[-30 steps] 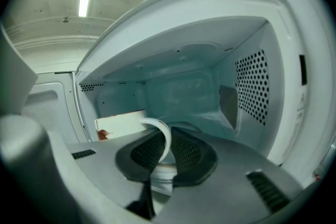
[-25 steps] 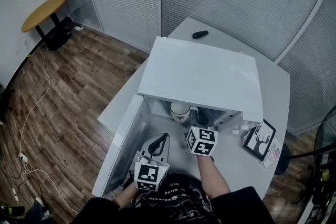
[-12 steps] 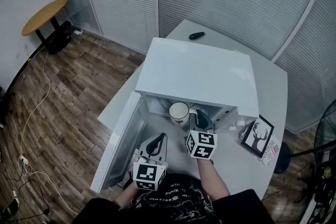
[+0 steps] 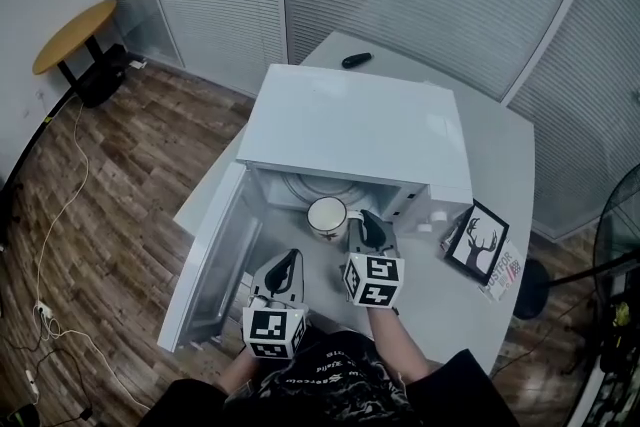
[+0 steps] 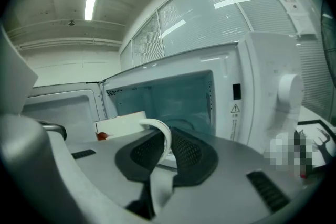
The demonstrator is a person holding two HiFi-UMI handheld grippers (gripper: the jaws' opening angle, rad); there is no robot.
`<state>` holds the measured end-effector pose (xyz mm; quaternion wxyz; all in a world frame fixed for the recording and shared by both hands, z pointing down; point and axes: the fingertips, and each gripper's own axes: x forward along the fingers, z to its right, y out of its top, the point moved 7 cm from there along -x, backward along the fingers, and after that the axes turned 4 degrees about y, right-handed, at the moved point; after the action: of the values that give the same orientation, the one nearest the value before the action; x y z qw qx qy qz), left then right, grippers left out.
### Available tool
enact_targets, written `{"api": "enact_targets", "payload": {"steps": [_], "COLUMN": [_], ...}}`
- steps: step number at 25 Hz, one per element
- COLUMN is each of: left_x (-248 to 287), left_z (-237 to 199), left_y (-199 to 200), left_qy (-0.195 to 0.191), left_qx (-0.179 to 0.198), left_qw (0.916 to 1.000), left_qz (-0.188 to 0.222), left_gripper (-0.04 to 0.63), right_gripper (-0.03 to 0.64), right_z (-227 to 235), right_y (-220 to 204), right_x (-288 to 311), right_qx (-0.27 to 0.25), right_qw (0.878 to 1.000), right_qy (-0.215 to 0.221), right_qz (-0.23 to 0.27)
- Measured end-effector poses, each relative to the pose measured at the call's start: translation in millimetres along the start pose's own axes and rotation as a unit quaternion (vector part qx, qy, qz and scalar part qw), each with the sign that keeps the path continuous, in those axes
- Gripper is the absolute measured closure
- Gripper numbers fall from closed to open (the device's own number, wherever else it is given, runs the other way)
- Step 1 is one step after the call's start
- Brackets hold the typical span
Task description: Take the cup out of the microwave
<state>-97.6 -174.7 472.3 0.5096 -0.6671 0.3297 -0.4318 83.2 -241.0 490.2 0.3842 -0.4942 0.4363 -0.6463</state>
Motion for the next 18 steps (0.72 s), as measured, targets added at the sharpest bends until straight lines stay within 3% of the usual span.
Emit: {"api": "enact_targets", "payload": {"steps": [18], "left_x": [-39], "left_z": [49], "left_y": [-11], "left_qy": [0.034], "left_qx": [-0.011], "left_qw": [0.9993], "left_qz": [0.008], "left_gripper": [0.589], "right_gripper": [0.574], "right_z": [28], "right_y": [-15], "right_x": [-79], "right_qx": [0.008], "right_qw": [1.000], "right_qy": [0.005], "right_qz": [0.003]}}
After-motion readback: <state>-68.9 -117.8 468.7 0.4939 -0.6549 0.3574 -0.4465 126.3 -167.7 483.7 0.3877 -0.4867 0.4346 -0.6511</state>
